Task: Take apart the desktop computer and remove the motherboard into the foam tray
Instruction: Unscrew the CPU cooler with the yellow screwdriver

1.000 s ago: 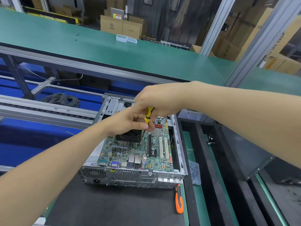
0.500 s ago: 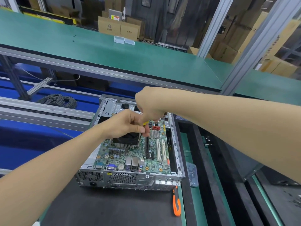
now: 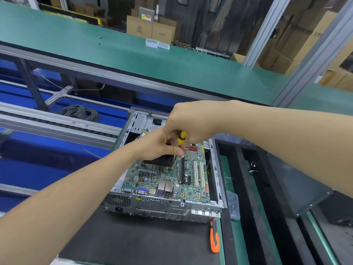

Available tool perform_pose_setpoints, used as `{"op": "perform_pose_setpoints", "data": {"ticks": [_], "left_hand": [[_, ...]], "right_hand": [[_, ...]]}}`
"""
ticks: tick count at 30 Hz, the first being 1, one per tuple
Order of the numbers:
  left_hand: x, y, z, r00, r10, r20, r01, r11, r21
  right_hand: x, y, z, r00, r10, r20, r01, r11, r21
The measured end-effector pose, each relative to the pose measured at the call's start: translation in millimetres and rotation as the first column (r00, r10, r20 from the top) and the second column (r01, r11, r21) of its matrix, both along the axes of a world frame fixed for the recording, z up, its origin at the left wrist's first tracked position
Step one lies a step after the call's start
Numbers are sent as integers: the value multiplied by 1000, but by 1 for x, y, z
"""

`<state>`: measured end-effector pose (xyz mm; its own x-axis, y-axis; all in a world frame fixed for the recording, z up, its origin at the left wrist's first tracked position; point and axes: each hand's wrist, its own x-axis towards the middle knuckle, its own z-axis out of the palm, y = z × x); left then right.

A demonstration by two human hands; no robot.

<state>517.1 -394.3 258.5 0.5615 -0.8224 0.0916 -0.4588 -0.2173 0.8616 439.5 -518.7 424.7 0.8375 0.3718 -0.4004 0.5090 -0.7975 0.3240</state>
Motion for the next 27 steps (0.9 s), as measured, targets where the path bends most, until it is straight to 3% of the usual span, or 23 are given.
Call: {"op": "perform_pose_setpoints", "data": {"ticks": [3,6,12,15,19,21,25,27], "left_hand": [[-1,-2,2,1000,5,28,-5,1000,21],[-1,-3,0,999,-39,-16,39,999,-8],[4,1,0,972,-197,-126,198,980,-6],[7,0,-2,973,-190,-128,192,981,0],[9,1,-7,982,-149,-113,150,989,-1],[9,-1,-7,989,-132,-58,134,991,19],[5,-3,-2,993,-115,26,114,993,30],[3,-2,0,994,-110,26,110,994,16]], "right_hand": [[11,1,-3,957,-283,-72,289,952,105],[23,8,-12,850,-498,-172,509,860,25],[29,5,-23,959,-283,-36,277,954,-118],[25,-7,-27,998,-65,-9,65,998,3],[18,-24,-29,941,339,16,-339,941,-16],[16,-28,-30,904,428,3,-427,903,-34],[13,-28,-21,943,333,-25,-331,942,48],[18,-20,-14,998,35,-46,-29,992,125]]}}
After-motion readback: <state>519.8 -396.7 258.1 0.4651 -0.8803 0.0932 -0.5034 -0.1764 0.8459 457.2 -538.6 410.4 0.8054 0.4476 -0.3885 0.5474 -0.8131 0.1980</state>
